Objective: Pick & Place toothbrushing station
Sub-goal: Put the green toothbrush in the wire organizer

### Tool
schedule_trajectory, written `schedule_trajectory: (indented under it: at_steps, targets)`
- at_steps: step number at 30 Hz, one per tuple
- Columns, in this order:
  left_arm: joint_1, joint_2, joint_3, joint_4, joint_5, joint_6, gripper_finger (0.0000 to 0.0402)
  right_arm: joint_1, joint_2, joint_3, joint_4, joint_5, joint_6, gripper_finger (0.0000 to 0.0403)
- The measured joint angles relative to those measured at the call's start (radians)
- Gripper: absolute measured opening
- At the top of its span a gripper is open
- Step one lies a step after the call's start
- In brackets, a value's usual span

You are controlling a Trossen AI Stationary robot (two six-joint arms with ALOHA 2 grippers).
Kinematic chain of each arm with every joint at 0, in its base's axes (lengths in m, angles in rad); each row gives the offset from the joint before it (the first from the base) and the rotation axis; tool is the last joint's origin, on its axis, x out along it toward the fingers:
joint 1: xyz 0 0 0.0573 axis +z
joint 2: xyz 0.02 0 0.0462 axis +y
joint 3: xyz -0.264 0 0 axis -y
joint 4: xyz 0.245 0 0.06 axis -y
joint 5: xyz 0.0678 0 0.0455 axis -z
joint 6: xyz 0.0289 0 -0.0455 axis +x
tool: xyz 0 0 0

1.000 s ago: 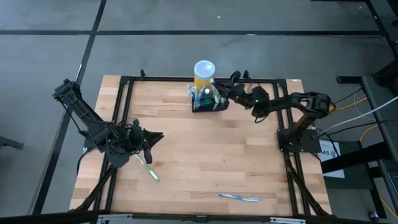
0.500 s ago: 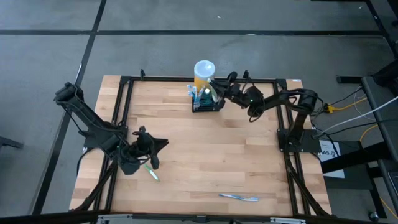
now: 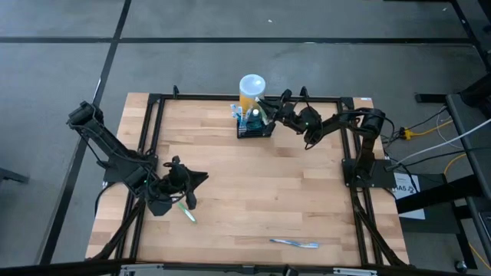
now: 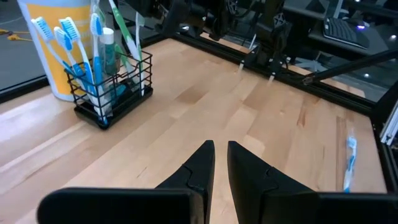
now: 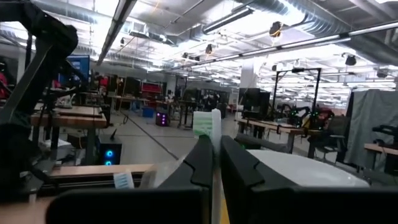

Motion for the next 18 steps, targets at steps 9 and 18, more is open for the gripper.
schedule_trajectory:
  at_steps: [9, 18]
  targets:
    - [-0.033, 0.0, 0.0, 0.015, 0.003, 0.0, 0.0038, 0.0, -0.002, 0.0, -0.001, 0.044, 0.102, 0.0113]
    - [-0.081, 0.0, 0.0, 0.033, -0.013, -0.008, 0.0038, 0.012, -0.071, 0.0, 0.0, 0.025, 0.145, 0.0194]
